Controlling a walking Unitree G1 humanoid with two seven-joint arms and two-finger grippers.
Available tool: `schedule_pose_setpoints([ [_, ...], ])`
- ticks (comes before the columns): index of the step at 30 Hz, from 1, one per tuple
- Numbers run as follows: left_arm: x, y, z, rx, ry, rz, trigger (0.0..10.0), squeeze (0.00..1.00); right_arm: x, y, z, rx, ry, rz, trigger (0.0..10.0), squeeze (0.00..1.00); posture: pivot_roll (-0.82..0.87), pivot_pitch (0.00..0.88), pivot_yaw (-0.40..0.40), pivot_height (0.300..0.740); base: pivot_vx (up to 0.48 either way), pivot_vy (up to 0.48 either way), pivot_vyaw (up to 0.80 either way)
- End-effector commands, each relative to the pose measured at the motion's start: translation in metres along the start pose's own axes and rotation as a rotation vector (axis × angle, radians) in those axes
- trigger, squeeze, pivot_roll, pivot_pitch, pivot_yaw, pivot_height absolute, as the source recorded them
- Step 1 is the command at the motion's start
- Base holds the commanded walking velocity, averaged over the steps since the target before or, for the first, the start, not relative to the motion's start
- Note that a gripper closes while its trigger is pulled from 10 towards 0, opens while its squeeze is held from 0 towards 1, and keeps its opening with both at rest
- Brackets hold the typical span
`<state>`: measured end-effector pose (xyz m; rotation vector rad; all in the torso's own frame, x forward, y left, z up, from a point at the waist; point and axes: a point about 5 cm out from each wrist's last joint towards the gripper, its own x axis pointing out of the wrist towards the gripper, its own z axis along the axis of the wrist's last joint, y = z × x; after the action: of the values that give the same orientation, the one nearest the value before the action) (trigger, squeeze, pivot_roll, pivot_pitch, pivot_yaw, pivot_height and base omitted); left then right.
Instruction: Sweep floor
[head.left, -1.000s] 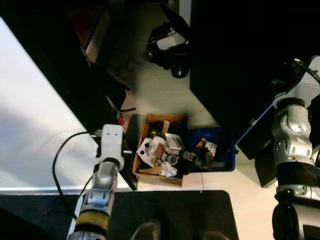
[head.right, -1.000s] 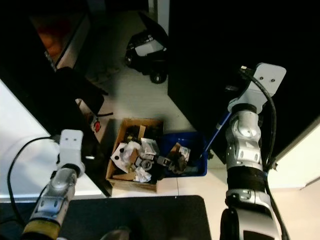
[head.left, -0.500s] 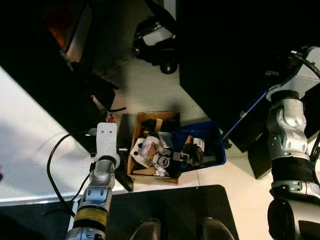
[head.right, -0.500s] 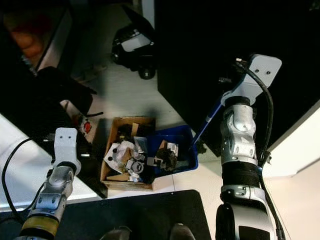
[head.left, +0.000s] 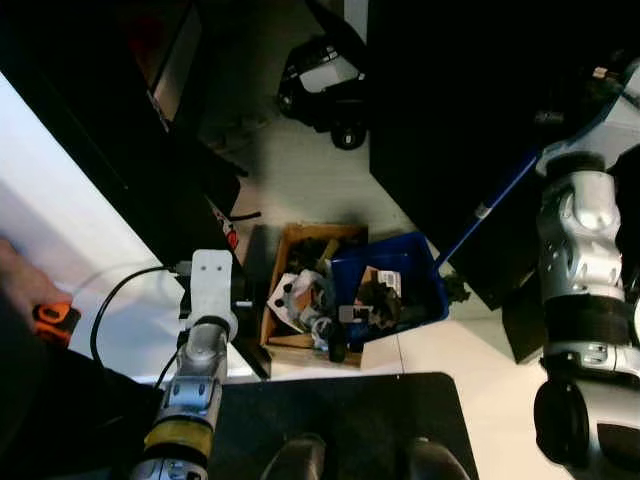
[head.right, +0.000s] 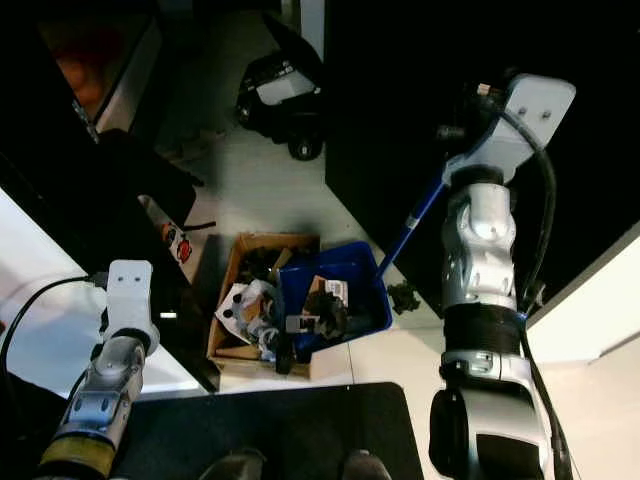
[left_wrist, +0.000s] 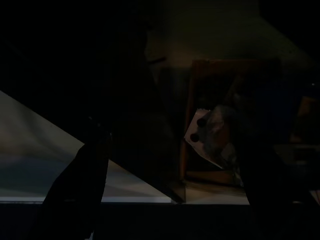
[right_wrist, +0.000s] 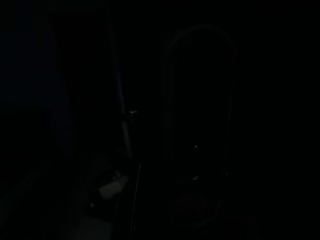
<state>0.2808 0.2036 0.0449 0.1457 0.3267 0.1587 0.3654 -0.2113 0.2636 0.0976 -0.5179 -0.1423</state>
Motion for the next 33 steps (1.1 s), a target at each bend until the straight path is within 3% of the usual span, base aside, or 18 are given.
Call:
schedule_pose_setpoints([
  [1,-0.002,-0.001,-0.005,-0.012,0.023,0.005,10.0,0.0,0.006,0.002,0.008,0.026,-0.047,-0.004,10.0,0.0,0.0,0.091,0.024,0.74,0.0,0.0,0.0],
  [9,-0.008,0.001,-0.008,-0.014,0.023,0.013,10.0,0.0,0.029,0.021,0.013,-0.035,-0.075,0.06,10.0,0.0,0.03,0.107,0.012,0.74,0.0,0.0,0.0],
  [11,-0.016,0.007,-0.01,-0.012,0.022,0.03,10.0,0.0,0.038,0.041,0.014,-0.036,-0.077,0.103,10.0,0.0,0.08,0.125,-0.005,0.74,0.0,0.0,0.0],
  [22,-0.036,0.016,-0.014,-0.025,0.021,0.078,10.0,0.0,0.048,0.074,0.016,-0.056,-0.09,0.158,10.0,0.0,0.18,0.157,-0.05,0.74,0.0,0.0,0.0],
  [30,-0.052,0.015,-0.014,-0.043,0.023,0.106,10.0,0.0,0.056,0.101,0.03,-0.107,-0.129,0.235,10.0,0.0,0.24,0.183,-0.091,0.74,0.0,0.0,0.0],
  [33,-0.06,0.016,-0.014,-0.055,0.022,0.125,10.0,0.0,0.056,0.119,0.037,-0.134,-0.153,0.291,10.0,0.0,0.27,0.199,-0.118,0.74,0.0,0.0,0.0],
])
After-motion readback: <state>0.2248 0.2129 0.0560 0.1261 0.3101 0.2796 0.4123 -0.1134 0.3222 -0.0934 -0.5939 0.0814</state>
